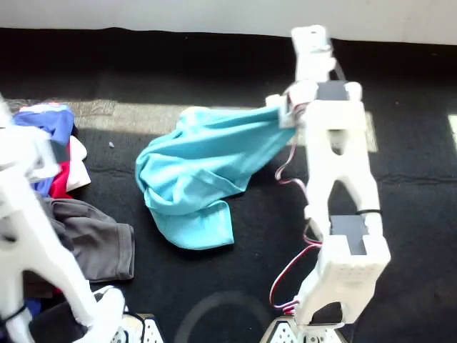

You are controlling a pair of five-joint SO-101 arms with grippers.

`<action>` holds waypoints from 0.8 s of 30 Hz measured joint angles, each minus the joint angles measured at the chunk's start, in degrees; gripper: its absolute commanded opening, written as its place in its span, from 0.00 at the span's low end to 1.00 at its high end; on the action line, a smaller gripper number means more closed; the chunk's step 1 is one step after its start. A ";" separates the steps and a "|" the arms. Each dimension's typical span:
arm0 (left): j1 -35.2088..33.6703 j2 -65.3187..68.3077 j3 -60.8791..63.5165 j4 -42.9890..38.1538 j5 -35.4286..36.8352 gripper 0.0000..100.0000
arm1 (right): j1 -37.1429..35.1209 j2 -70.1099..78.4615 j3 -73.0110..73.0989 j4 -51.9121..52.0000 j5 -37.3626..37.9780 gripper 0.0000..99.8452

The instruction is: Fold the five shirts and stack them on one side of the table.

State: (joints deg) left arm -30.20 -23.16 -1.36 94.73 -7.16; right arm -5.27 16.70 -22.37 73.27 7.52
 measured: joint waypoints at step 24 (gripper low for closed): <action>37.36 23.65 -10.64 -12.57 0.97 0.27 | 13.19 0.18 -29.01 27.16 15.82 0.28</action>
State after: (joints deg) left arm 7.16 0.48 -12.00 82.15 -6.20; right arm 7.91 16.88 -51.38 100.44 23.34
